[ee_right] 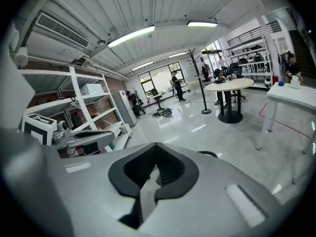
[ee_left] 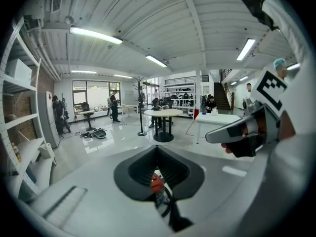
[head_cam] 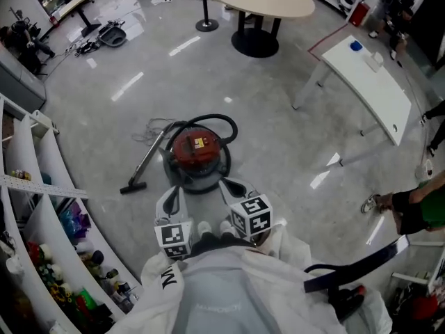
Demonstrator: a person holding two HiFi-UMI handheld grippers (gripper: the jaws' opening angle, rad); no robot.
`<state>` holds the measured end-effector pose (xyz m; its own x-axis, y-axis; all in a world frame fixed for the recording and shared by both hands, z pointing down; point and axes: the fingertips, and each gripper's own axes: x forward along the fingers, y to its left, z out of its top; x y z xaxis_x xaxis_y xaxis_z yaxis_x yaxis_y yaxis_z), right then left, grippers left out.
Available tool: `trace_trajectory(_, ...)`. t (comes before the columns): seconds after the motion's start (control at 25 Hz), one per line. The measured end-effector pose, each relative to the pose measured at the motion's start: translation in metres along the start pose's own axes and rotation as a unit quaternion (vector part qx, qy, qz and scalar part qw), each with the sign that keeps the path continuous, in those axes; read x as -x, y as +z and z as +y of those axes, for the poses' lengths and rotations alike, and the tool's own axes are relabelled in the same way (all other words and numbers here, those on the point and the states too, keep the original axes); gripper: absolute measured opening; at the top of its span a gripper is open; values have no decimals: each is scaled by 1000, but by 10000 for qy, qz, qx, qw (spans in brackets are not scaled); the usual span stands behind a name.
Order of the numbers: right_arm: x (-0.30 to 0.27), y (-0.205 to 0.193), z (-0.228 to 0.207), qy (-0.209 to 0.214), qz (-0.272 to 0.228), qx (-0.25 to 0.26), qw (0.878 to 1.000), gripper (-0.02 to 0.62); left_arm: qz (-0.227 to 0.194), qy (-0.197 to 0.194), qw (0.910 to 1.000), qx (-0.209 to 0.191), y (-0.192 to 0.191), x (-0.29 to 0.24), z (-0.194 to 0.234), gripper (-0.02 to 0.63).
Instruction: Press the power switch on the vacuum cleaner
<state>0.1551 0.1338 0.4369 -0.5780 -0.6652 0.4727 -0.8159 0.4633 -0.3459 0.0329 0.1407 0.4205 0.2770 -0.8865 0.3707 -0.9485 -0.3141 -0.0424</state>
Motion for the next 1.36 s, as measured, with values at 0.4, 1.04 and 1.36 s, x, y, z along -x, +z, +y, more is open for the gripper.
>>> trace_trajectory(0.4, -11, 8, 17, -197, -48, -18, 9998, -2, -93, -102, 9999, -49, 4, 11, 25, 0)
trace_trajectory(1.04, -11, 0, 33, -293, -40, 54, 9995, -2, -146, -165, 9997, 47, -5, 21, 37, 0)
trace_trajectory(1.36, -10, -1, 37, -305, -66, 14, 9995, -2, -184, -219, 9996, 57, -1, 23, 35, 0)
